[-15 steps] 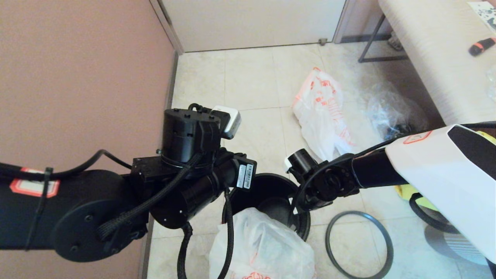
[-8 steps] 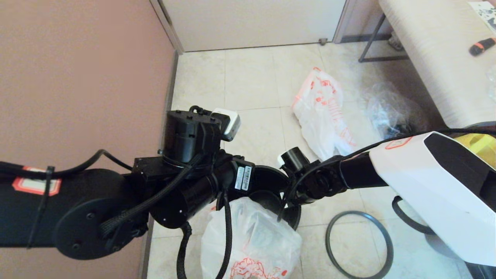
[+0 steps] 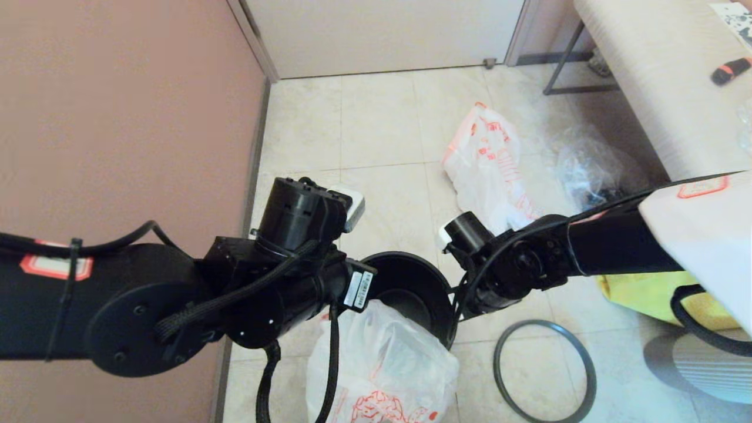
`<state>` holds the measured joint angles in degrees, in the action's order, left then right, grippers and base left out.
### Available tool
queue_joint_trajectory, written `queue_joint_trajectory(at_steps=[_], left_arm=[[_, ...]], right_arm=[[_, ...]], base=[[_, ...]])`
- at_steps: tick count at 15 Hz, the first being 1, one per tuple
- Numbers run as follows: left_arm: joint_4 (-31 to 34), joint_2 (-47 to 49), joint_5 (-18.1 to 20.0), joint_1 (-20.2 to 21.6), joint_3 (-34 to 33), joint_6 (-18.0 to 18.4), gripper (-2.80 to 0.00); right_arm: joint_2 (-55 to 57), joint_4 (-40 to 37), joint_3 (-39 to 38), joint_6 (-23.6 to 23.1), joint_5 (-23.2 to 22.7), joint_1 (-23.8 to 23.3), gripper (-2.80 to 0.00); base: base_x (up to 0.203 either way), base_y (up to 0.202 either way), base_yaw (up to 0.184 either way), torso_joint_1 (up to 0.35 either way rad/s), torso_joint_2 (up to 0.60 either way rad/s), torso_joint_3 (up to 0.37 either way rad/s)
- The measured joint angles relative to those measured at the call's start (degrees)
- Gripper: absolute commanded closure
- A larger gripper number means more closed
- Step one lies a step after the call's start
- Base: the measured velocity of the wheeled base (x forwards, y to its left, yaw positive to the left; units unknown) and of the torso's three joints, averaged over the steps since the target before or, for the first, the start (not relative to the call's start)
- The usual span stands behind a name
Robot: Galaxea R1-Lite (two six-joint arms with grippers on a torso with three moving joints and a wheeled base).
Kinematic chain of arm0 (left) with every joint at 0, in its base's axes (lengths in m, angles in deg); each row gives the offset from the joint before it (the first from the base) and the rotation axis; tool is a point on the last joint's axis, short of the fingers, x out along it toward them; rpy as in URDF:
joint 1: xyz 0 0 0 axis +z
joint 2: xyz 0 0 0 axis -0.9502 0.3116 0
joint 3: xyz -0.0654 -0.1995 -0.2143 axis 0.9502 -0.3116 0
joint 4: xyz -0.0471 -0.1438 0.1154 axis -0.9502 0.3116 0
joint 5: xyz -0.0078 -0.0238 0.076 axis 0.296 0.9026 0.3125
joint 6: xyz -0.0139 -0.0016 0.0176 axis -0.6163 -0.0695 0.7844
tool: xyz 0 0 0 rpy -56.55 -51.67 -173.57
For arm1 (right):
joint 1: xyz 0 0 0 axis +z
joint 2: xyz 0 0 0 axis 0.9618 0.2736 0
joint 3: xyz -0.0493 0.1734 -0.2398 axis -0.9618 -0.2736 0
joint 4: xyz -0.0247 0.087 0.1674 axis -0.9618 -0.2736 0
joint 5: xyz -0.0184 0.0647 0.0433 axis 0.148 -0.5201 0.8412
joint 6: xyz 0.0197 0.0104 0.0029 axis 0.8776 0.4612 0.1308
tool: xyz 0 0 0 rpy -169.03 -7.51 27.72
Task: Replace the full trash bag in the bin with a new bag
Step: Put the new garbage bag on the trash can
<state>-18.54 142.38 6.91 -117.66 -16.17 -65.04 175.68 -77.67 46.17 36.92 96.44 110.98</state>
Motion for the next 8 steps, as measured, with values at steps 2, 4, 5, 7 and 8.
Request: queue_joint_trajectory(at_steps=[2,4,5,7,8], left_arm=[[1.3,1.3,0.0,-0.1,0.2,-0.3,0.00],[1.5,3.4,0.1,-0.9,0.4,-1.7,0.00],[1.5,4.9,0.2,-1.8,0.5,-2.4,0.00],[1.5,8.8,0.9,-3.4,0.6,-3.9,0.00],[1.8,10.9,1.9,-4.2,0.6,-4.3,0.00]], right_arm=[[-4.2,0.5,-5.6,0.7,0.8,-0.1,0.00],[-7.6,2.8,-9.8,4.5,0.9,-2.4,0.00],[-8.9,3.3,-11.5,5.6,0.5,-4.2,0.00],[-10.8,4.6,-14.4,6.2,-1.4,-8.7,0.00],[-11.7,5.9,-15.8,6.3,-2.5,-10.9,0.00]], base=[[0.000,0.000,0.000,0.000,0.00,0.000],[0.000,0.000,0.000,0.000,0.00,0.000],[0.000,0.000,0.000,0.000,0.00,0.000],[0.000,0.000,0.000,0.000,0.00,0.000],[0.000,0.000,0.000,0.000,0.00,0.000]])
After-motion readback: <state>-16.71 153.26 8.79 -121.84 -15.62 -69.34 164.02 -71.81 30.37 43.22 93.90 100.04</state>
